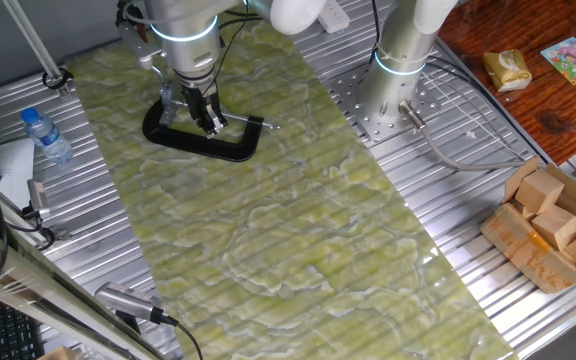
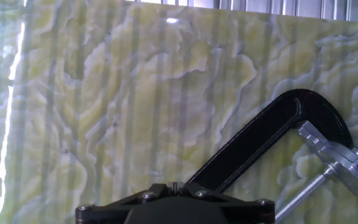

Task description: Push down the lever

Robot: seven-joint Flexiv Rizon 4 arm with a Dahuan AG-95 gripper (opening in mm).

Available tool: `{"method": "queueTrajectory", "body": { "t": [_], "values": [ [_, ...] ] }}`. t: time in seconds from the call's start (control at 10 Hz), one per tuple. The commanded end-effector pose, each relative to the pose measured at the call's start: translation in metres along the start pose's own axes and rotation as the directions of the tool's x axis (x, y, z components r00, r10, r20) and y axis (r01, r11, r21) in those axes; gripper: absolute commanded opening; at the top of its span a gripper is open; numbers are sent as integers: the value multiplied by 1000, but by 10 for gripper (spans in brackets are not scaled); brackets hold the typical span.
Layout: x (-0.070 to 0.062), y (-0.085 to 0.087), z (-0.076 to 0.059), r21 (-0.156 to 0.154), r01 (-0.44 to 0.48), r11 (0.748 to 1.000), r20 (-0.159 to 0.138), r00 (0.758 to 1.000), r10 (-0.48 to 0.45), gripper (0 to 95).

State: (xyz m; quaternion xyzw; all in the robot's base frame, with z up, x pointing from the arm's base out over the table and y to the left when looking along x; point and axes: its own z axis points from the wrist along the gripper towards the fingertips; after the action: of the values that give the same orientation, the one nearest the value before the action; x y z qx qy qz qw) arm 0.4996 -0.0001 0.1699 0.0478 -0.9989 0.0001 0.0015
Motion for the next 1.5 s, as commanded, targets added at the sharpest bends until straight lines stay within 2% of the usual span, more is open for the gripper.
{"method": "queueTrajectory", "body": {
  "t": [0.1,0.4,0.5,0.6,0.8,0.9,1.0,1.3,1.5],
  "values": [
    [-1,-2,0,0,26,1000,-10,1000,-26,0],
    [-13,-46,7,-25,209,978,-54,976,-210,0],
    [-15,-65,11,-38,291,956,-75,953,-293,0],
    [-17,-83,14,-46,339,940,-80,937,-341,0],
    [-21,-114,6,-67,421,905,-106,899,-426,0],
    [-24,-125,1,-81,440,894,-128,885,-448,0],
    [-24,-135,-2,-88,452,888,-139,877,-460,0],
    [-13,-153,-3,-88,449,889,-138,878,-458,0],
    [-13,-152,-5,-76,434,898,-140,887,-441,0]
  ]
}}
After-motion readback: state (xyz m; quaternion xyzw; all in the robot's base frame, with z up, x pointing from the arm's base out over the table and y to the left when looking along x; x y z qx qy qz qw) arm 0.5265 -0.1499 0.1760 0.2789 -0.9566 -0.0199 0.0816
